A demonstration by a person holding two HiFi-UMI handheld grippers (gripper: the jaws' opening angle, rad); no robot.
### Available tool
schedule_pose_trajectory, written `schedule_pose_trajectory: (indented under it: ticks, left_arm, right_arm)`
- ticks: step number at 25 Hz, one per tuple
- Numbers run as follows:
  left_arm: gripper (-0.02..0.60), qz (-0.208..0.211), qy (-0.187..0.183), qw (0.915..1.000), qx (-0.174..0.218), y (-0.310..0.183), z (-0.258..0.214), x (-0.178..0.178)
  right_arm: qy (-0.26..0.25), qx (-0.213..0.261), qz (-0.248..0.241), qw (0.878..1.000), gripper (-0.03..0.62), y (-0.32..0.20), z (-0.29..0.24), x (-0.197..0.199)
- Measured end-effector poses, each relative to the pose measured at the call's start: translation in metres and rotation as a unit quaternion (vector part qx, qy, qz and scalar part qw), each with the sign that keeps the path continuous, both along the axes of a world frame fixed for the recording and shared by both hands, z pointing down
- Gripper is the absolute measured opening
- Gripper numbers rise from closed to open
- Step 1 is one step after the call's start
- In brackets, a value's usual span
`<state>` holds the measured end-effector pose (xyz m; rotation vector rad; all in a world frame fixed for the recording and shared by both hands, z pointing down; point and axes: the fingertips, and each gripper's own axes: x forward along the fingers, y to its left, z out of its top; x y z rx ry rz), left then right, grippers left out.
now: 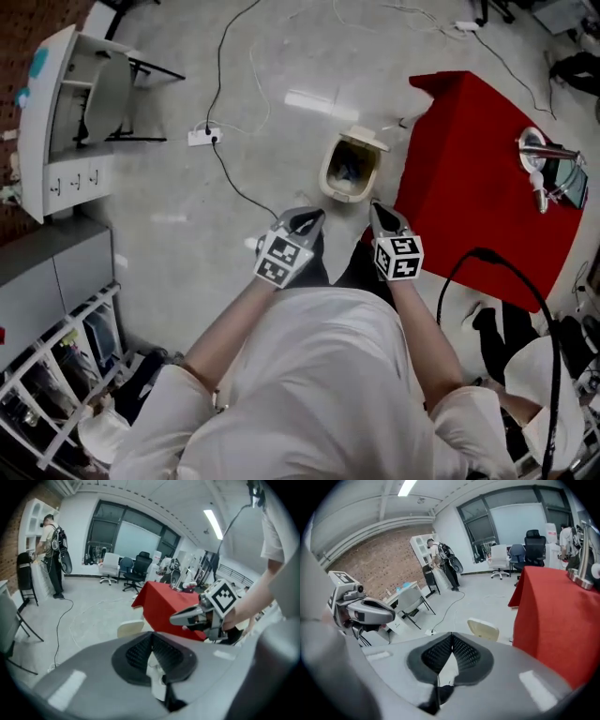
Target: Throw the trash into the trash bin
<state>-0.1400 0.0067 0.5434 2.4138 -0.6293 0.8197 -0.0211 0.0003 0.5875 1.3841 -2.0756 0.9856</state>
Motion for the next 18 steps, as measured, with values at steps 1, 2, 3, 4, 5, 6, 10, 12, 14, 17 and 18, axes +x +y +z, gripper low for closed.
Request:
schedule_pose_trajectory:
  ticks: [1, 2, 3, 4, 5, 6, 10, 12, 14, 17, 18]
  left_arm:
    - [0.005, 0.004, 0.006, 1.0, 0.0, 0.003, -0.01, 0.0]
    - [0.005, 0.007, 0.012, 0.9999, 0.0, 0.006, -0.02, 0.0]
    - [0.005, 0.009, 0.018, 0.9998, 0.0, 0.01, -0.03, 0.001]
    - [0.005, 0.01, 0.025, 0.9996, 0.0, 0.013, -0.039, 0.001]
    - [0.005, 0.009, 0.032, 0.9994, 0.002, 0.015, -0.046, 0.002]
    - [0.004, 0.007, 0.038, 0.9992, 0.007, 0.015, -0.052, 0.002]
    - [0.005, -0.002, 0.042, 0.9988, 0.024, 0.012, -0.074, -0.004]
    - [0.005, -0.006, 0.044, 0.9987, 0.025, 0.014, -0.084, -0.006]
    - [0.005, -0.009, 0.044, 0.9985, 0.03, 0.013, -0.089, -0.009]
    - [0.005, -0.013, 0.044, 0.9984, 0.034, 0.012, -0.095, -0.009]
    - [0.005, -0.013, 0.044, 0.9983, 0.034, 0.013, -0.096, -0.008]
  right_arm:
    - [-0.002, 0.011, -0.004, 1.0, 0.002, 0.002, -0.015, -0.001]
    - [-0.003, 0.02, -0.009, 1.0, 0.002, 0.004, -0.028, -0.003]
    - [-0.003, 0.029, -0.013, 1.0, 0.002, 0.008, -0.041, -0.003]
    - [-0.004, 0.035, -0.015, 0.999, 0.002, 0.012, -0.053, -0.003]
    - [-0.007, 0.041, -0.016, 0.999, 0.002, 0.016, -0.063, -0.002]
    - [-0.011, 0.045, -0.015, 0.999, 0.002, 0.019, -0.071, -0.001]
    - [-0.032, 0.048, -0.001, 0.998, 0.002, 0.032, -0.094, 0.005]
    - [-0.034, 0.051, 0.005, 0.998, 0.0, 0.04, -0.101, 0.011]
    - [-0.04, 0.056, 0.008, 0.998, 0.0, 0.044, -0.108, 0.013]
    - [-0.041, 0.061, 0.012, 0.997, 0.0, 0.048, -0.114, 0.018]
    - [-0.04, 0.061, 0.014, 0.997, 0.0, 0.049, -0.115, 0.019]
